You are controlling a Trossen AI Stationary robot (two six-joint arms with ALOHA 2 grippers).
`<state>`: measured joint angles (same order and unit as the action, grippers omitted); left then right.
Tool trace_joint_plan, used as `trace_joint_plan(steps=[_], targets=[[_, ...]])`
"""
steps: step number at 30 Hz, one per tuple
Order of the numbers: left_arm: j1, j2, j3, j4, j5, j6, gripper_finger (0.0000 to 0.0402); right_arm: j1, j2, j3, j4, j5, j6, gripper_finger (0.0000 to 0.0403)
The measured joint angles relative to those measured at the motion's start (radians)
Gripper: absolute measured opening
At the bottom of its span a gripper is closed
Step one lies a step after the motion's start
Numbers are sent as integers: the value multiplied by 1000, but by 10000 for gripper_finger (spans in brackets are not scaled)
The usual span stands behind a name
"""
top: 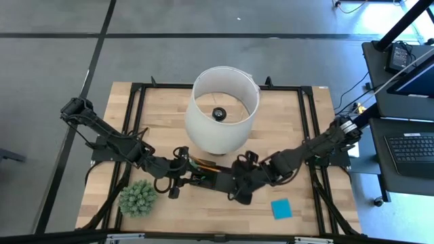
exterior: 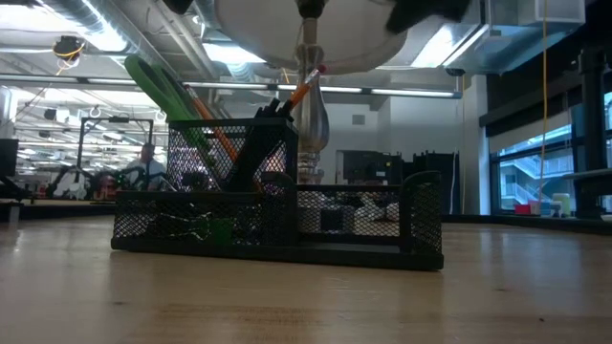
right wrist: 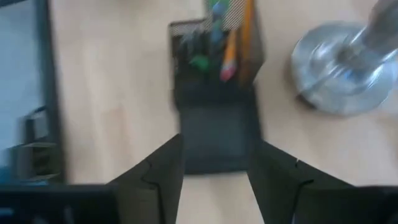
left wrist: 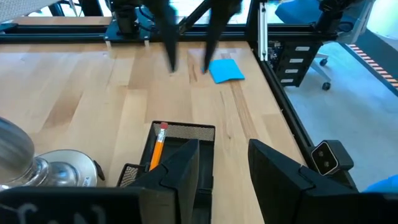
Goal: Pick and place office supplies into organizer
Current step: Put the blue sticky notes pad into the black desk organizer
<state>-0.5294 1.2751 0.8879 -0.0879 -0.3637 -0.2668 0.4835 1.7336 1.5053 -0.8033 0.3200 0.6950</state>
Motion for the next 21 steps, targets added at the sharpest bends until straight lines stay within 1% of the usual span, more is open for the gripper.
trace_joint_plan(steps=[3, 6, 8, 11, 14, 21], targets=[[0, 0, 0, 0, 0, 0, 132, 44, 0, 33, -55, -79, 135, 165], [0, 0, 0, 0, 4, 0, 132, 103, -1, 37, -95, -168, 294, 165], [0, 0, 0, 0, 11, 0, 132, 150, -3, 22, -144, -187, 420, 165], [-1, 9, 1, 4, 16, 0, 132, 224, -12, -18, -207, -187, 634, 165], [-1, 30, 1, 11, 23, 5, 132, 305, -56, -91, -193, -179, 838, 165], [-1, 125, 1, 61, 28, 29, 132, 503, -213, -320, -78, -19, 1281, 165]])
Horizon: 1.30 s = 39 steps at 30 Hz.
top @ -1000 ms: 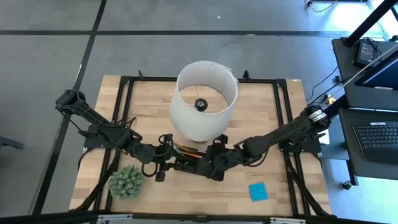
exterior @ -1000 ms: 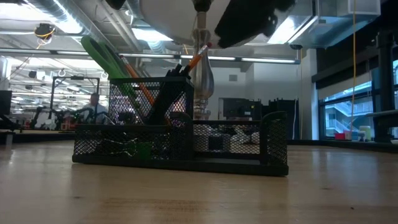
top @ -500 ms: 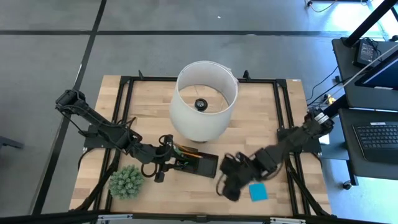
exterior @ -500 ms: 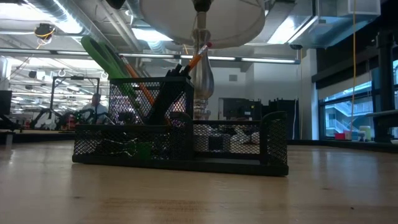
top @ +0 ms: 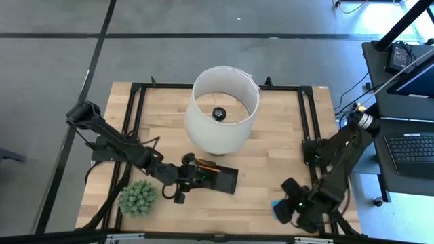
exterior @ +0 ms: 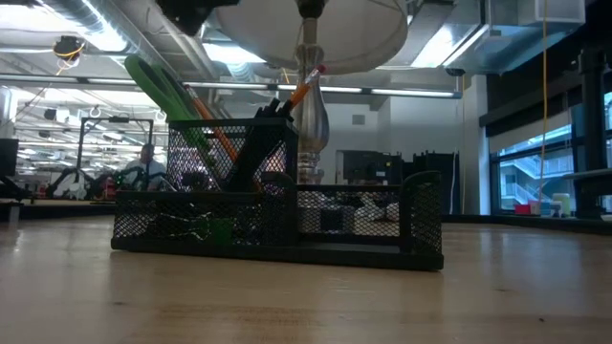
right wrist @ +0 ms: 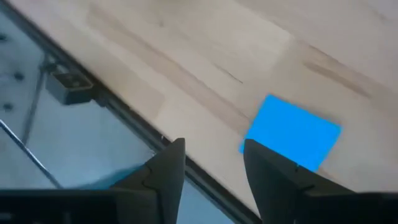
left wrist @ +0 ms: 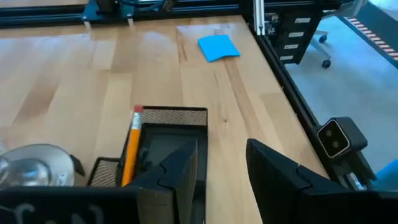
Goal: Pick and place office supplies into organizer
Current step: Put the blue sticky notes pad into the black desk organizer
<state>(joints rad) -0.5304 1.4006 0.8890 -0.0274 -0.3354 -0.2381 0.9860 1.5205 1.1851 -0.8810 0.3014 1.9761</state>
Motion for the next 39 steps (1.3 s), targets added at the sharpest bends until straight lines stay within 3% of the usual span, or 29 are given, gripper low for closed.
trace_joint_plan(steps=[8, 14, 22, 32, 39], targets=[[-1, 102, 0, 144, 23, -89, 132, 131, -49, -222, 74, 10, 289, 165], [-1, 154, 0, 215, 23, -149, 132, 159, -49, -350, 234, 6, 277, 165], [-1, 158, -1, 249, 22, -238, 132, 162, -49, -424, 306, -105, 270, 165], [-1, 158, -1, 247, 21, -239, 132, 163, -48, -544, 506, -111, 269, 165], [-1, 158, -1, 247, 15, -239, 132, 164, -52, -601, 605, -61, 267, 165]])
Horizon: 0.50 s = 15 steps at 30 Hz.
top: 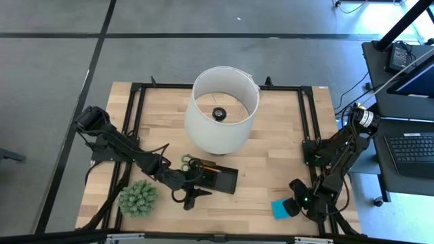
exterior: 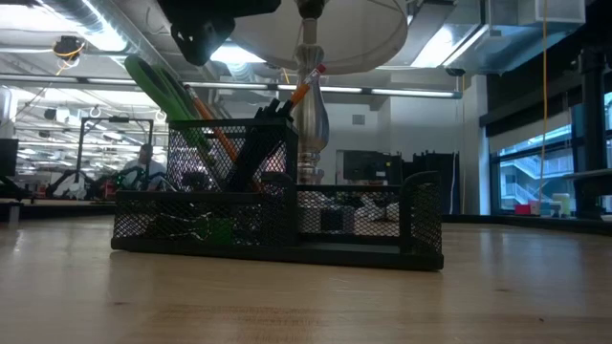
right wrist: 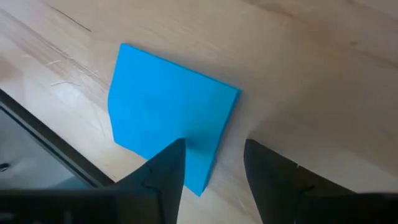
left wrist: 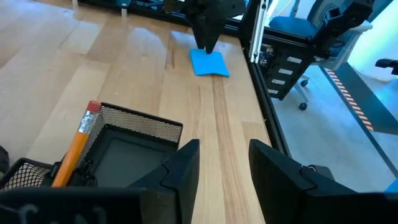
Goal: Pick and place office supplies into organizer
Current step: Put the blue sticky notes pad into the black desk organizer
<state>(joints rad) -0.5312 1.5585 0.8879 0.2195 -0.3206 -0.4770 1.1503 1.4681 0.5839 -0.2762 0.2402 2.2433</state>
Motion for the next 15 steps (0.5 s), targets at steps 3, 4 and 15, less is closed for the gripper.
trace_joint_plan(steps=[3, 4, 15], targets=[[0, 0, 0, 0, 0, 0, 132, 0, 0, -14, 17, 4, 0, 165], [0, 0, 0, 0, 0, 0, 132, 0, 0, -18, 24, 6, 0, 165], [0, 0, 0, -1, -1, 19, 132, 0, 3, -31, 57, 48, -21, 165]])
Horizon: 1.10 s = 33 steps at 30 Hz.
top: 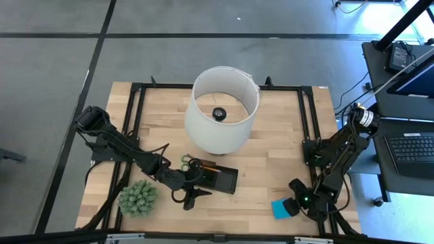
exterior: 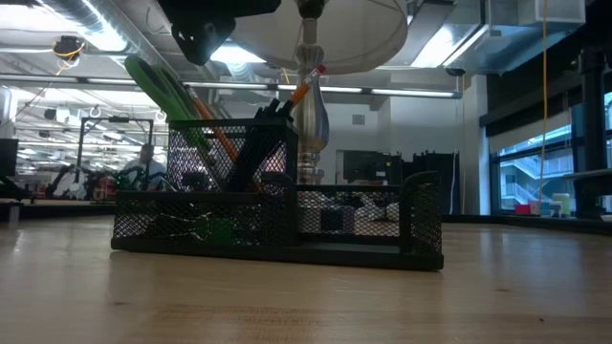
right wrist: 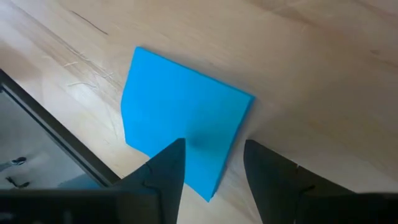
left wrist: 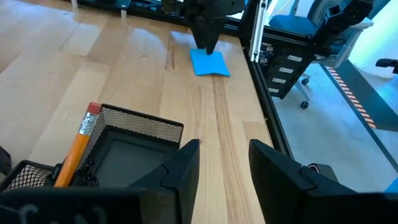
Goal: Pick and place office supplies into organizer
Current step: Put the blue sticky notes pad into the black desk organizer
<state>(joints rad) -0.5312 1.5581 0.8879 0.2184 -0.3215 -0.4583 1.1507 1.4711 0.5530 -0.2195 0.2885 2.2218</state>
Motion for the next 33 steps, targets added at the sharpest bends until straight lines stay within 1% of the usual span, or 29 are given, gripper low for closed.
trace_joint_plan(steps=[10, 17, 20, 25, 33], targets=[[0, 0, 0, 0, 0, 0, 132, -4, 3, -2, 31, 63, -5, 165], [0, 0, 0, 0, -1, 0, 132, -4, 30, -2, 48, 72, -26, 165], [0, 0, 0, 0, -1, 0, 132, -3, 44, 0, 64, 76, -28, 157], [0, 0, 0, 0, -1, 0, 132, -4, 51, -2, 72, 69, -28, 116], [0, 0, 0, 0, -1, 0, 132, -3, 55, -2, 64, 52, -82, 17]])
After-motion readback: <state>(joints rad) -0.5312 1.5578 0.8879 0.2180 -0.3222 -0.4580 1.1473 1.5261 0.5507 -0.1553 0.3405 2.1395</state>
